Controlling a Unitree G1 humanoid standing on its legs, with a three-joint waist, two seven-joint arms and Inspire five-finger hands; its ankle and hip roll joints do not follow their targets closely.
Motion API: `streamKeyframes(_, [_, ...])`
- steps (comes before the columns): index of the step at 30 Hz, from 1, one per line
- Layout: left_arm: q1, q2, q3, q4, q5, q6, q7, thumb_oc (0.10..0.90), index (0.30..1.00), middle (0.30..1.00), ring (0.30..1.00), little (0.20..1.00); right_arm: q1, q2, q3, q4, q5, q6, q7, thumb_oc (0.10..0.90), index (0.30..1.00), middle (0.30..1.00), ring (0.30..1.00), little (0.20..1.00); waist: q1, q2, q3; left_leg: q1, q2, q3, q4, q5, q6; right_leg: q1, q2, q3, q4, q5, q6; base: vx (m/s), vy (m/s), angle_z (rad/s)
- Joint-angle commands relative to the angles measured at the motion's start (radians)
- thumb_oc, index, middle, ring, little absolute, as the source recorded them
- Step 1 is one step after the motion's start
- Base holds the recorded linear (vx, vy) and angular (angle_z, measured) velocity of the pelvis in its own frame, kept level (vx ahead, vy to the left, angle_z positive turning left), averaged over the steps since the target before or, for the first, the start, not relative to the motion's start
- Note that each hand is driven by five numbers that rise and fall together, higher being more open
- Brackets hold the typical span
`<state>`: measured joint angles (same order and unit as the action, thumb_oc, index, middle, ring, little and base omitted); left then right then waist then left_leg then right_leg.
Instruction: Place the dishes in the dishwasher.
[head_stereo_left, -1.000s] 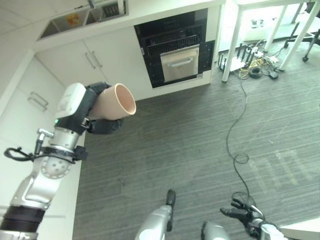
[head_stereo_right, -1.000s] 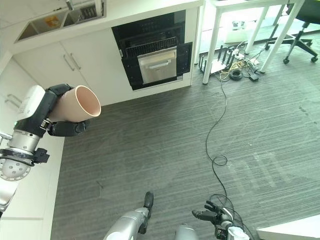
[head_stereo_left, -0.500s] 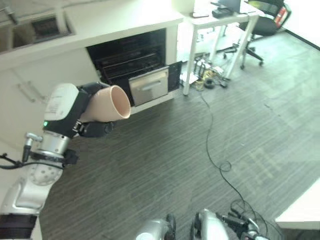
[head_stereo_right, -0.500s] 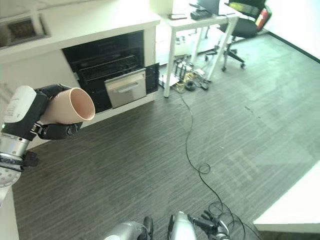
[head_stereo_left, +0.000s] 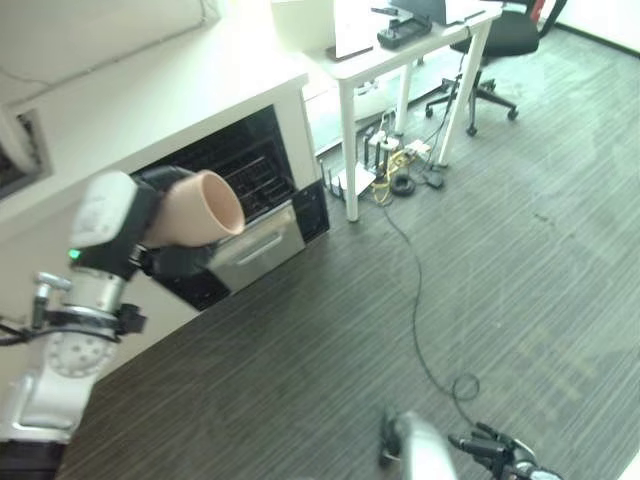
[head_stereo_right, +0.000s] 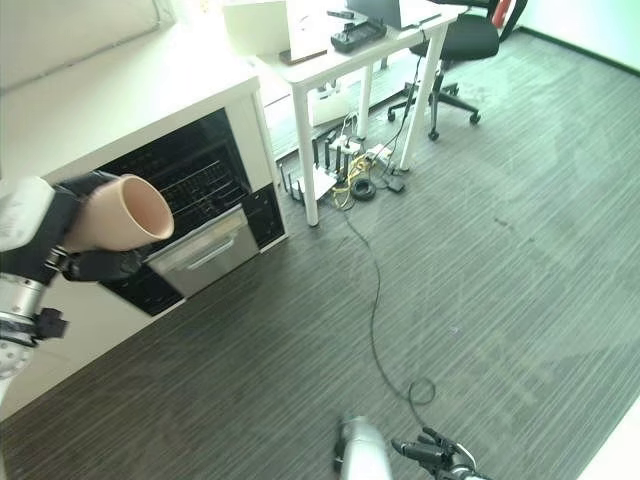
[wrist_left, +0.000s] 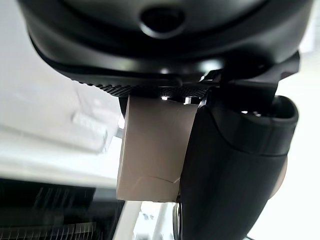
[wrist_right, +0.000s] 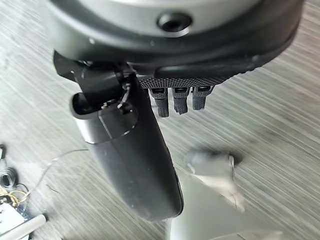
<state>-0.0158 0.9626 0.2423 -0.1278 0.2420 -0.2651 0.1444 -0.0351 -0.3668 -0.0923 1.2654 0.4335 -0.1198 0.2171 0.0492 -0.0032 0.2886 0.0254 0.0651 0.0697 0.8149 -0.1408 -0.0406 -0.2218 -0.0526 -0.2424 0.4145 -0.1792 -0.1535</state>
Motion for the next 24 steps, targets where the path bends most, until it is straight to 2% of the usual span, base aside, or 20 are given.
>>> streamKeyframes(1, [-0.174, 0.127, 0.126, -0.038, -0.084, -0.016, 0.06, 0.4, 0.3, 0.3, 0.3, 0.3, 0.003, -0.058, 0.012, -0.025, 0.026, -0.038, 0.005, 0.8, 0.9, 0.9, 0.9, 0.9, -0.008, 0.047, -0.012, -0.092, -0.117, -0.027, -0.446, -0.012, 0.025, 0.152, -0.094, 0.088, -0.114, 0.012, 0.253, 0.38, -0.152, -0.49])
streamKeyframes(2, [-0.175, 0.131, 0.127, -0.038, -0.089, -0.016, 0.058, 0.4, 0.3, 0.3, 0.3, 0.3, 0.003, -0.058, 0.01, -0.025, 0.03, -0.034, 0.004, 0.8, 0.9, 0.9, 0.9, 0.9, -0.006, 0.047, -0.011, -0.093, -0.121, -0.021, -0.456, -0.011, 0.025, 0.154, -0.094, 0.087, -0.114, 0.008, 0.253, 0.42, -0.138, -0.45])
streamKeyframes(3, [-0.174, 0.142, 0.13, -0.041, -0.104, -0.021, 0.056, 0.4, 0.3, 0.3, 0.3, 0.3, 0.006, -0.057, 0.006, -0.022, 0.045, -0.027, 0.001, 0.8, 0.9, 0.9, 0.9, 0.9, 0.006, 0.054, -0.005, -0.134, -0.149, 0.0, -0.503, 0.018, 0.02, 0.176, -0.076, 0.085, -0.114, -0.007, 0.251, 0.27, -0.066, -0.06])
streamKeyframes(4, [-0.162, 0.151, 0.133, -0.047, -0.117, -0.037, 0.059, 0.4, 0.3, 0.3, 0.3, 0.3, 0.01, -0.051, 0.005, -0.016, 0.068, -0.023, -0.005, 0.8, 0.9, 0.9, 0.9, 0.9, 0.032, 0.066, 0.013, -0.245, -0.175, 0.021, -0.515, 0.07, 0.006, 0.222, -0.046, 0.093, -0.114, -0.032, 0.243, 0.34, -0.088, 0.0])
streamKeyframes(6, [-0.142, 0.137, 0.13, -0.056, -0.106, -0.077, 0.069, 0.4, 0.3, 0.3, 0.3, 0.3, 0.01, -0.04, 0.008, -0.008, 0.089, -0.019, -0.016, 0.8, 0.9, 0.9, 0.9, 0.9, 0.067, 0.059, 0.025, -0.357, -0.184, 0.062, -0.514, 0.138, -0.007, 0.259, -0.029, 0.088, -0.114, -0.057, 0.222, 0.34, -0.048, 0.01])
streamKeyframes(7, [-0.066, 0.097, 0.17, -0.04, -0.062, -0.145, 0.1, 0.4, 0.3, 0.3, 0.3, 0.3, -0.01, -0.019, 0.05, -0.001, 0.115, -0.028, -0.042, 0.8, 0.9, 0.9, 0.9, 0.9, 0.102, 0.08, 0.005, -0.325, -0.178, 0.039, -0.515, 0.118, 0.016, 0.301, 0.009, 0.07, -0.114, -0.106, 0.215, 0.42, 0.066, -0.53])
streamKeyframes(8, [-0.02, 0.1, 0.215, -0.057, -0.056, -0.126, 0.104, 0.4, 0.3, 0.3, 0.3, 0.3, -0.028, -0.002, 0.06, -0.005, 0.108, -0.026, -0.036, 0.8, 0.9, 0.9, 0.9, 0.9, 0.116, 0.1, -0.01, -0.287, -0.178, -0.004, -0.515, 0.071, 0.042, 0.368, 0.037, 0.069, -0.114, -0.092, 0.243, 0.37, 0.093, -0.67])
streamKeyframes(9, [-0.015, 0.103, 0.222, -0.057, -0.056, -0.124, 0.105, 0.4, 0.3, 0.3, 0.3, 0.3, -0.03, 0.001, 0.061, -0.006, 0.102, -0.028, -0.033, 0.8, 0.9, 0.9, 0.9, 0.9, 0.117, 0.106, -0.014, -0.285, -0.173, -0.009, -0.515, 0.07, 0.047, 0.369, 0.043, 0.068, -0.114, -0.074, 0.248, 0.26, 0.091, -1.22])
streamKeyframes(10, [-0.011, 0.119, 0.228, -0.053, -0.052, -0.107, 0.108, 0.4, 0.3, 0.3, 0.3, 0.3, -0.026, 0.011, 0.07, -0.014, 0.076, -0.035, -0.031, 0.8, 0.9, 0.9, 0.9, 0.9, 0.11, 0.114, -0.018, -0.254, -0.179, -0.04, -0.515, 0.034, 0.07, 0.342, 0.039, 0.08, 0.02, -0.021, 0.283, 0.15, 0.06, -1.05])
streamKeyframes(11, [-0.015, 0.132, 0.226, -0.048, -0.058, -0.095, 0.108, 0.4, 0.3, 0.3, 0.3, 0.3, -0.024, 0.016, 0.075, -0.022, 0.052, -0.037, -0.03, 0.8, 0.9, 0.9, 0.9, 0.9, 0.101, 0.131, -0.021, -0.239, -0.17, -0.064, -0.515, 0.02, 0.085, 0.292, 0.044, 0.086, 0.106, 0.015, 0.296, 0.2, 0.026, -0.57])
streamKeyframes(12, [-0.028, 0.192, 0.229, -0.032, -0.104, -0.07, 0.108, 0.4, 0.3, 0.3, 0.3, 0.3, -0.018, 0.022, 0.089, -0.029, 0.039, -0.048, -0.037, 0.8, 0.9, 0.9, 0.9, 0.9, 0.079, 0.159, -0.019, -0.188, -0.16, -0.122, -0.515, -0.014, 0.103, 0.171, 0.02, 0.085, 0.202, 0.024, 0.291, 0.13, -0.049, 0.43])
streamKeyframes(13, [-0.037, 0.213, 0.222, -0.023, -0.119, -0.065, 0.114, 0.4, 0.3, 0.3, 0.3, 0.3, -0.015, 0.023, 0.093, -0.028, 0.051, -0.052, -0.039, 0.8, 0.9, 0.9, 0.9, 0.9, 0.069, 0.162, -0.022, -0.177, -0.163, -0.142, -0.515, -0.021, 0.101, 0.148, 0.004, 0.08, 0.178, 0.019, 0.286, 0.17, -0.207, 0.7])
streamKeyframes(14, [-0.071, 0.258, 0.196, -0.011, -0.149, -0.055, 0.126, 0.4, 0.3, 0.3, 0.3, 0.3, -0.011, 0.016, 0.093, -0.023, 0.085, -0.06, -0.04, 0.8, 0.9, 0.9, 0.9, 0.9, 0.046, 0.161, -0.02, -0.154, -0.168, -0.18, -0.515, -0.039, 0.096, 0.144, -0.043, 0.097, 0.026, 0.007, 0.285, 0.12, -0.262, 0.54])
streamKeyframes(15, [-0.095, 0.279, 0.177, -0.005, -0.165, -0.05, 0.131, 0.4, 0.3, 0.3, 0.3, 0.3, -0.016, 0.009, 0.087, -0.018, 0.095, -0.062, -0.039, 0.8, 0.9, 0.9, 0.9, 0.9, 0.03, 0.163, -0.021, -0.153, -0.171, -0.209, -0.515, -0.044, 0.095, 0.136, -0.048, 0.131, -0.071, 0.034, 0.289, 0.14, -0.331, 0.52])
streamKeyframes(18, [-0.145, 0.337, 0.133, 0.044, -0.221, -0.078, 0.139, 0.4, 0.3, 0.3, 0.3, 0.3, -0.028, -0.006, 0.063, 0.019, 0.105, -0.065, -0.024, 0.8, 0.9, 0.9, 0.9, 0.9, -0.008, 0.136, -0.023, -0.124, -0.202, -0.267, -0.515, -0.092, 0.099, 0.055, -0.067, 0.282, -0.114, 0.086, 0.327, 0.13, -0.273, 1.49])
streamKeyframes(19, [-0.142, 0.348, 0.142, 0.066, -0.242, -0.104, 0.127, 0.4, 0.3, 0.3, 0.3, 0.3, -0.028, -0.009, 0.057, 0.023, 0.098, -0.062, -0.014, 0.8, 0.9, 0.9, 0.9, 0.9, 0.001, 0.132, -0.034, -0.135, -0.194, -0.266, -0.515, -0.095, 0.094, 0.065, -0.068, 0.289, -0.114, 0.068, 0.324, 0.14, -0.293, 1.62])
streamKeyframes(20, [-0.123, 0.363, 0.158, 0.071, -0.264, -0.111, 0.118, 0.4, 0.3, 0.3, 0.3, 0.3, -0.023, -0.012, 0.059, 0.022, 0.091, -0.06, -0.003, 0.8, 0.9, 0.9, 0.9, 0.9, 0.02, 0.122, -0.045, -0.139, -0.184, -0.261, -0.515, -0.092, 0.083, 0.066, -0.084, 0.261, -0.114, 0.059, 0.326, 0.15, -0.372, 1.37])
streamKeyframes(21, [-0.098, 0.367, 0.181, 0.063, -0.284, -0.114, 0.102, 0.4, 0.3, 0.3, 0.3, 0.3, -0.022, -0.016, 0.068, 0.021, 0.098, -0.059, 0.005, 0.8, 0.9, 0.9, 0.9, 0.9, 0.028, 0.112, -0.063, -0.151, -0.158, -0.259, -0.515, -0.086, 0.067, 0.075, -0.085, 0.253, -0.114, 0.036, 0.322, 0.17, -0.415, 0.84])
streamKeyframes(22, [-0.093, 0.375, 0.199, 0.047, -0.306, -0.099, 0.077, 0.4, 0.3, 0.3, 0.3, 0.3, -0.022, -0.022, 0.072, 0.012, 0.119, -0.055, -0.002, 0.8, 0.9, 0.9, 0.9, 0.9, 0.035, 0.102, -0.079, -0.163, -0.131, -0.242, -0.515, -0.081, 0.047, 0.087, -0.085, 0.235, -0.114, 0.012, 0.318, 0.15, -0.328, 0.62])
streamKeyframes(24, [-0.099, 0.379, 0.205, 0.043, -0.317, -0.092, 0.062, 0.4, 0.3, 0.3, 0.3, 0.3, -0.023, -0.028, 0.075, 0.009, 0.138, -0.052, -0.008, 0.8, 0.9, 0.9, 0.9, 0.9, 0.035, 0.099, -0.088, -0.17, -0.118, -0.235, -0.515, -0.078, 0.036, 0.091, -0.08, 0.229, -0.114, 0.0, 0.314, 0.08, -0.167, 0.48])
